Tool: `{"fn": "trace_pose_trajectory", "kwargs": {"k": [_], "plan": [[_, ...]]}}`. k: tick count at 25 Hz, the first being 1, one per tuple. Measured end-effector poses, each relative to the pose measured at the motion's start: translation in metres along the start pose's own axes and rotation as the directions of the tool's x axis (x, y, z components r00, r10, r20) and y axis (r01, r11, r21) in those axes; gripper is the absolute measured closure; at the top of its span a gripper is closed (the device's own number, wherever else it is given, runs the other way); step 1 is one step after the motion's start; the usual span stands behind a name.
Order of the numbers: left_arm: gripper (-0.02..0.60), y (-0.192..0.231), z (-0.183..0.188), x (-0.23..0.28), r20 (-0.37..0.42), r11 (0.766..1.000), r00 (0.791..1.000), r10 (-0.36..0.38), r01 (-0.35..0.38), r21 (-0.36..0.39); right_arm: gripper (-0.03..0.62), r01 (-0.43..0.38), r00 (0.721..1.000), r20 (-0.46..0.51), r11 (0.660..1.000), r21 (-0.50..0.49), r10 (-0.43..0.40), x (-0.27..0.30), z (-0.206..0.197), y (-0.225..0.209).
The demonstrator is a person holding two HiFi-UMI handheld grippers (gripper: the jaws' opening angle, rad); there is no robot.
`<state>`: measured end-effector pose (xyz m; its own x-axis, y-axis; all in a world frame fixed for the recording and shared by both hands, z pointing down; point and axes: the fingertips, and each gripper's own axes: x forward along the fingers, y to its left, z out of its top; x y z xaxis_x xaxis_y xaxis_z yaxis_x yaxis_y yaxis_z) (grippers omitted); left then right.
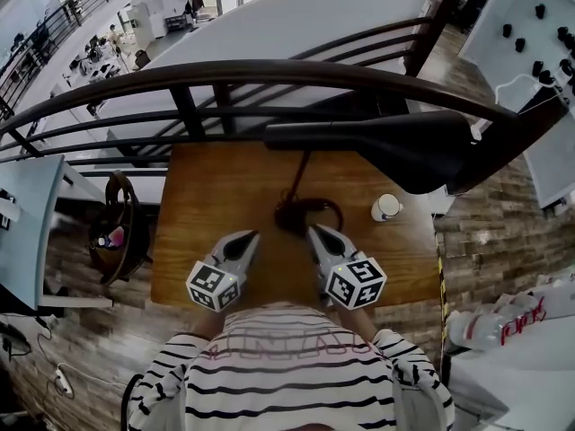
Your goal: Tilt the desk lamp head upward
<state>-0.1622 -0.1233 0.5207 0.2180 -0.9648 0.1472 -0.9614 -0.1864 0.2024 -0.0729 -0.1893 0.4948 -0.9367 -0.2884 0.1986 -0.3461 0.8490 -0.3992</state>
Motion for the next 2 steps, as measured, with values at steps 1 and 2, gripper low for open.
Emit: {"fn": "trace_pose_trajectory", "kwargs": {"k": [1,2], "plan": [[0.579,-0.0010,0.0005,-0.0004,0.001,1.000,1.000,0.000,0.000,0.000,0.594,0.001,1.000,0.001,1.000,-0.001,-0.001,-0.0014,0.0005,0.0003],[0.580,-0.0021,0.0011,-0.0008,0.002,1.000,1.000,0.000,0.000,0.001,0.594,0.001,1.000,0.002,1.000,-0.001,-0.001,-0.0028,0.0011,0.0005]]}}
